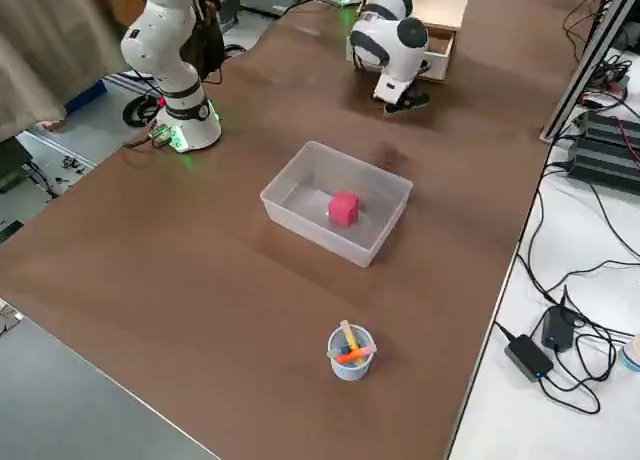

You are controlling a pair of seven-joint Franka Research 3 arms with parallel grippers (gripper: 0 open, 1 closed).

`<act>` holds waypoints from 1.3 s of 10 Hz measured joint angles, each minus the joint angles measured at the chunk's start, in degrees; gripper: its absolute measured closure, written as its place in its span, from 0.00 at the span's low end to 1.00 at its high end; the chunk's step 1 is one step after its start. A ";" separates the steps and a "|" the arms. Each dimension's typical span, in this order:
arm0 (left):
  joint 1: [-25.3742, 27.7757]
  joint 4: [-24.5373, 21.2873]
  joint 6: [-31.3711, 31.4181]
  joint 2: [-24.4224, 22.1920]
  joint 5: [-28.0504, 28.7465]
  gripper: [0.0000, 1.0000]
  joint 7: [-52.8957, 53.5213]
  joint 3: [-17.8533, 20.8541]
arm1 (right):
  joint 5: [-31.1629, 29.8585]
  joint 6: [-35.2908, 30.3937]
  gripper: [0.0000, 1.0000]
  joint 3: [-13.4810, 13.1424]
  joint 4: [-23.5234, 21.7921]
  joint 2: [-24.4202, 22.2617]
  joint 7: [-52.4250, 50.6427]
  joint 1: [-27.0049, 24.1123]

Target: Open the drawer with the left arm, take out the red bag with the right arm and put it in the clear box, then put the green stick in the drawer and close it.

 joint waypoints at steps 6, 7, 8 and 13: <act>5.32 -3.21 -1.52 -2.45 -2.11 0.00 13.15 0.05 | 6.18 7.10 0.99 -0.24 -1.98 0.81 13.88 9.74; 6.46 -3.24 -2.12 -2.71 -2.55 0.00 14.84 0.08 | 7.58 7.99 0.99 -0.32 -2.14 0.83 13.88 10.06; 7.09 -3.26 -2.35 -2.86 -2.65 0.00 15.59 0.11 | 9.57 8.87 0.99 -0.31 -2.07 0.83 13.89 10.82; 8.10 -3.32 -2.36 -2.77 -2.18 0.00 15.90 1.19 | 19.78 16.40 0.99 -0.17 0.30 0.82 16.06 20.18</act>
